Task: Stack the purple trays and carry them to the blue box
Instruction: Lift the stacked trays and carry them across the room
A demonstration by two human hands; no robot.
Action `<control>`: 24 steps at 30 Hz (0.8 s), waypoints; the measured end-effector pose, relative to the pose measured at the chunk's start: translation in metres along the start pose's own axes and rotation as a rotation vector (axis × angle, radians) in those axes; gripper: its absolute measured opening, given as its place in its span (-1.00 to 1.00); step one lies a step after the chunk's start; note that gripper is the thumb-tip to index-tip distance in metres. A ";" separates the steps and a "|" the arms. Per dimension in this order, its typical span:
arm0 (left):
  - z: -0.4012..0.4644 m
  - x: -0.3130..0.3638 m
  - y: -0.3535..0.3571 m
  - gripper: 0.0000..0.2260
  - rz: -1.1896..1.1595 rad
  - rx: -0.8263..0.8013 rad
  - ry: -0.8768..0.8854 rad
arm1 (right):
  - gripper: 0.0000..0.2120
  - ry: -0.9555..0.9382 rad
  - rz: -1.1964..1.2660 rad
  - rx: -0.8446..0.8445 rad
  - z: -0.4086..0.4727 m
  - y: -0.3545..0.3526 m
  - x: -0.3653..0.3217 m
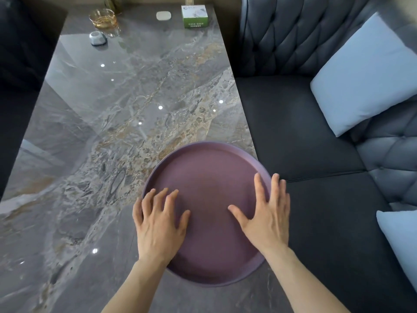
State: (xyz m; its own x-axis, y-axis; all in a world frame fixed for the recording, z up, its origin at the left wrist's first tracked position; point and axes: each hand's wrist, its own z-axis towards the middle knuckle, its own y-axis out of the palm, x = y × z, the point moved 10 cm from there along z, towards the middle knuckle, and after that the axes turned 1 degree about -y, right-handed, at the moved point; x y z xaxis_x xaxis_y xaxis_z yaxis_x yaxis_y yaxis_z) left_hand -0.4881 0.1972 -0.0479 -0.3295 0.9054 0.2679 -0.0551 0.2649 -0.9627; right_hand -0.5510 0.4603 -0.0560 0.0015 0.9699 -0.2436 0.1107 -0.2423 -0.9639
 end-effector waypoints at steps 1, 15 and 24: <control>0.002 -0.013 -0.008 -0.43 -0.027 0.030 -0.084 | 0.01 0.058 0.065 -0.039 0.004 0.000 0.009; 0.009 -0.067 -0.004 0.00 -0.403 -0.181 -0.500 | 0.10 0.334 0.166 -0.204 0.007 0.001 0.034; -0.005 -0.062 -0.038 0.04 -0.439 -0.082 -0.492 | 0.12 0.319 0.234 -0.178 0.008 -0.041 0.028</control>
State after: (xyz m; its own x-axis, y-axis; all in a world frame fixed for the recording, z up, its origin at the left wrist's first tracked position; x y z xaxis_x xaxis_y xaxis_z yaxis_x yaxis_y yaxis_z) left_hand -0.4611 0.1322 -0.0279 -0.6861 0.4557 0.5671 -0.2166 0.6163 -0.7572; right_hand -0.5633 0.4967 -0.0243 0.3507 0.8557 -0.3806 0.2405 -0.4751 -0.8464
